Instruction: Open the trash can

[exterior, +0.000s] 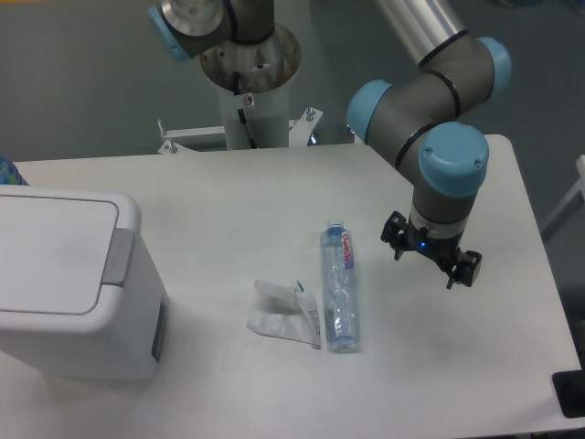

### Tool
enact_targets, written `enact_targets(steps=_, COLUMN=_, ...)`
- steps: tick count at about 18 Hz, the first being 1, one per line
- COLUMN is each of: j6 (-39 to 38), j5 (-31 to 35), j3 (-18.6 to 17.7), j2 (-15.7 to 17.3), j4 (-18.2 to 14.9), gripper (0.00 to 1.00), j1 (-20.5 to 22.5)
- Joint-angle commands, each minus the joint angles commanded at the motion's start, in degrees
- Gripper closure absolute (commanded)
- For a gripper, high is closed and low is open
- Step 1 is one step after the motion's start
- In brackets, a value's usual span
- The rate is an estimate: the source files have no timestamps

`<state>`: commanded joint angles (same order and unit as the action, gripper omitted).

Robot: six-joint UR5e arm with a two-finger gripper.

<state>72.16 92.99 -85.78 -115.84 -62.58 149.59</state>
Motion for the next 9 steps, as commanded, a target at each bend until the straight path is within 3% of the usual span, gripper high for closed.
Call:
enact_targets(steps=4, j6=-0.26, j5=-0.35, j3=-0.09, j2=0.00, j4=0.35, gripper=0.00, j1=0.00)
enact_targets(steps=7, j6=-0.61, j5=-1.05, j3=-1.49, j2=-0.09, j4=4.64, gripper=0.00, j1=-0.70)
enact_targets(steps=9, j6=-5.68, j5=-2.37, j3=-2.46, j2=0.52, j4=6.67, gripper=0.00, j1=-1.14)
